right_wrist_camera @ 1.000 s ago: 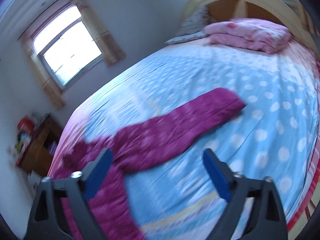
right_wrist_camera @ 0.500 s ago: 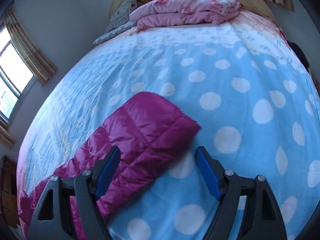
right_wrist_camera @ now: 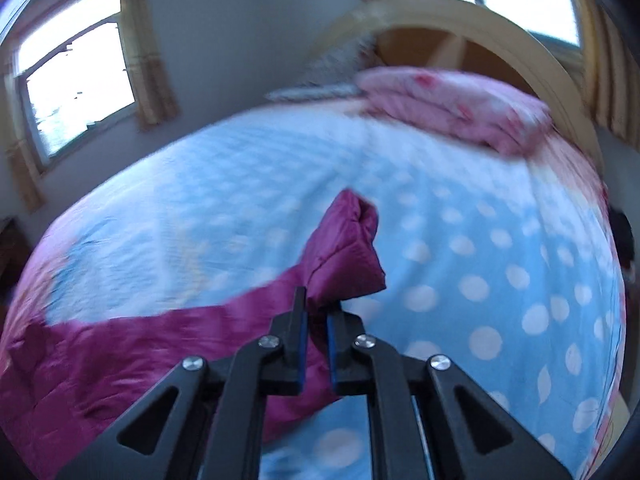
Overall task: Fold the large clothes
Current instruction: 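Grasp the jacket sleeve cuff with the right tool and lift it, then fold the held sleeve across the jacket body with the right tool, release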
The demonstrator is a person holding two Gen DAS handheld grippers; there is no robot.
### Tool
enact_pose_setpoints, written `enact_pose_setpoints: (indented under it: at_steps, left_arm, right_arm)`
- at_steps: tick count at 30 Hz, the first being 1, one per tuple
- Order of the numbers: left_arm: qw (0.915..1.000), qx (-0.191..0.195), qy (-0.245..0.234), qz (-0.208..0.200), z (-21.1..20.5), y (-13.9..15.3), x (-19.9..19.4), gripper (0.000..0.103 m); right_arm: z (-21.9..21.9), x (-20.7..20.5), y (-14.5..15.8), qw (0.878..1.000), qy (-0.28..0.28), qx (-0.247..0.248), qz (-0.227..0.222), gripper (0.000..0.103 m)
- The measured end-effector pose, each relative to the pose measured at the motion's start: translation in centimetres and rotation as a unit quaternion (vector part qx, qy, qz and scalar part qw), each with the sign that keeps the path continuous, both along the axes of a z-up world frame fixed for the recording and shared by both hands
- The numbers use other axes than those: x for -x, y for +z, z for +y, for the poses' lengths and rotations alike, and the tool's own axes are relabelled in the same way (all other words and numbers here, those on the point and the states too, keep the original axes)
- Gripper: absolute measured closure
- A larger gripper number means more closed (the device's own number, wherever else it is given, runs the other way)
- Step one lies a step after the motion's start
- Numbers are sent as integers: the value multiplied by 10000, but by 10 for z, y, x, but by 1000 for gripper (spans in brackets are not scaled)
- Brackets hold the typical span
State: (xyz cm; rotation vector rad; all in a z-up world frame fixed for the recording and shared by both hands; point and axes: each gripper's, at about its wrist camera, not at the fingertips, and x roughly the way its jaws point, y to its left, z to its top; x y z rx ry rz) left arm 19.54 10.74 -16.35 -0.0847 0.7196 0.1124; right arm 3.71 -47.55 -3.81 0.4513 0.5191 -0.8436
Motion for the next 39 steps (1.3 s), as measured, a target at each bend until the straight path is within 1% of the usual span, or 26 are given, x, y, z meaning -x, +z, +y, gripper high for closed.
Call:
enact_pose_setpoints:
  at_steps: [2, 4, 6, 8, 9, 11, 12, 13, 14, 18, 21, 23, 25, 26, 27, 28, 29, 30, 31, 32, 33, 34, 35, 37, 38, 39]
  left_arm:
    - [10000, -2, 0, 4, 0, 0, 0, 1]
    - [10000, -4, 0, 4, 0, 0, 0, 1]
    - [10000, -6, 2, 4, 0, 0, 0, 1]
    - [10000, -6, 2, 4, 0, 0, 0, 1]
    - [10000, -8, 3, 4, 0, 0, 0, 1]
    - [10000, -9, 4, 2, 0, 0, 0, 1]
    - [10000, -10, 4, 1, 0, 0, 0, 1]
    - [10000, -11, 4, 0, 0, 0, 0, 1]
    - [10000, -12, 5, -1, 0, 0, 0, 1]
    - [10000, -15, -1, -14, 0, 0, 1, 1]
    - [10000, -17, 2, -17, 0, 0, 1, 1]
    - [10000, -23, 3, -28, 1, 0, 1, 1]
    - [10000, -25, 2, -39, 0, 1, 2, 1]
    - [10000, -27, 4, -41, -1, 0, 1, 1]
    - [10000, -27, 4, -41, -1, 0, 1, 1]
    - [10000, -27, 3, -41, -1, 0, 1, 1]
    - [10000, -26, 3, -40, -1, 0, 1, 1]
    - [10000, -24, 2, -40, -1, 0, 1, 1]
    - [10000, -29, 5, -43, -1, 0, 1, 1]
    - [10000, -29, 5, -43, -1, 0, 1, 1]
    - [10000, -29, 6, -44, -1, 0, 1, 1]
    - [10000, -31, 6, -45, -1, 0, 1, 1]
    - [10000, -33, 7, -45, -1, 0, 1, 1]
    - [10000, -33, 8, -45, -1, 0, 1, 1]
    - [10000, -35, 8, -44, -1, 0, 1, 1]
    - [10000, -37, 9, -43, -1, 0, 1, 1]
  right_arm:
    - [41, -13, 26, 9978, 582, 256, -174, 92]
    - [83, -31, 43, 9918, 1161, 466, -250, 92]
    - [132, -52, 55, 9801, 1839, 666, -323, 92]
    - [177, -70, 57, 9663, 2430, 789, -326, 92]
    - [200, -80, 56, 9572, 2766, 788, -335, 92]
    - [243, -102, 45, 9389, 3354, 726, -275, 92]
    - [261, -112, 37, 9316, 3555, 729, -215, 92]
    - [284, -125, 26, 9227, 3785, 716, -130, 92]
    - [297, -135, 13, 9159, 3965, 630, -56, 92]
    - [344, -169, -41, 8960, 4413, 371, 323, 92]
    - [371, -182, -70, 8803, 4704, 294, 550, 91]
    - [380, -182, -79, 8716, 4857, 322, 582, 88]
    - [387, -182, -80, 8647, 4974, 373, 589, 84]
    - [387, -183, -81, 8585, 5086, 322, 578, 67]
    - [391, -184, -80, 8529, 5182, 231, 582, 35]
    - [392, -185, -80, 8470, 5283, 107, 572, 21]
    - [392, -184, -79, 8387, 5426, -47, 465, 11]
    - [396, -180, -76, 8328, 5521, -151, 359, 13]
    - [395, -176, -72, 8258, 5628, -291, 222, 17]
    - [392, -172, -67, 8240, 5653, -375, 39, 39]
    - [391, -169, -62, 8274, 5600, -412, -105, 66]
    - [388, -169, -59, 8340, 5498, -429, -153, 77]
    - [382, -169, -56, 8434, 5351, -460, -146, 87]
    - [371, -181, -59, 8709, 4886, -520, 77, 87]
    - [367, -187, -64, 8786, 4739, -560, 204, 87]
    - [366, -193, -69, 8780, 4735, -645, 275, 87]
